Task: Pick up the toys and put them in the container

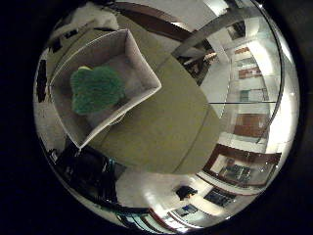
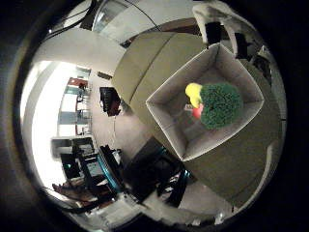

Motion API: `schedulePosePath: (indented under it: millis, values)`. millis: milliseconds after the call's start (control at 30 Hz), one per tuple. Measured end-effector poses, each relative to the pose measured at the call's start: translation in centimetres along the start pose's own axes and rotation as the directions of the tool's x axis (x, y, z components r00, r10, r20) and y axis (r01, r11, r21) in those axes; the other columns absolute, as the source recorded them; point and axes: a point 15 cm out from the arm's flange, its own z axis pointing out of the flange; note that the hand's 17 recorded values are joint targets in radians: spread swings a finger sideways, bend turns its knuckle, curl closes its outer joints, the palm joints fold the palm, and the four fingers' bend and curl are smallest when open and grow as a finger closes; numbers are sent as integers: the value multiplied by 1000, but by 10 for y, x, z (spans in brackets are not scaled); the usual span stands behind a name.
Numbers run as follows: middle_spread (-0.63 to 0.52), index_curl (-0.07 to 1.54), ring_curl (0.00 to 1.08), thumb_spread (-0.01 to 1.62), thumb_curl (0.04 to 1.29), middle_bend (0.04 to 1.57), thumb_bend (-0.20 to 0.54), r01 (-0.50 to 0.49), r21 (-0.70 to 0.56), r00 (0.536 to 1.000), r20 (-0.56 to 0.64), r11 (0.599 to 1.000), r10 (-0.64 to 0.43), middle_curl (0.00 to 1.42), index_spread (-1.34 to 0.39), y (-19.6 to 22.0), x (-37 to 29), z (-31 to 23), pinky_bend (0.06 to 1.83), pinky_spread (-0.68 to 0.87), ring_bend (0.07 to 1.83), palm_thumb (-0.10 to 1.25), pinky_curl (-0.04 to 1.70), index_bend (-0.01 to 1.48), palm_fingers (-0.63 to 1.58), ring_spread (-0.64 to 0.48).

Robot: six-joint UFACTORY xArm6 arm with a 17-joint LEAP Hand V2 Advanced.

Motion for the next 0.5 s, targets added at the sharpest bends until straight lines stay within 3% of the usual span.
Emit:
schedulePosePath:
  millis: [500]
  values:
    - [-137, 437, 343, 968, 287, 420, -27, 0, -19, 1000, 1, 1000, 0, 427, -380, 21, 16, -26, 878, 330, 640, 259, 288, 293, 260, -76]
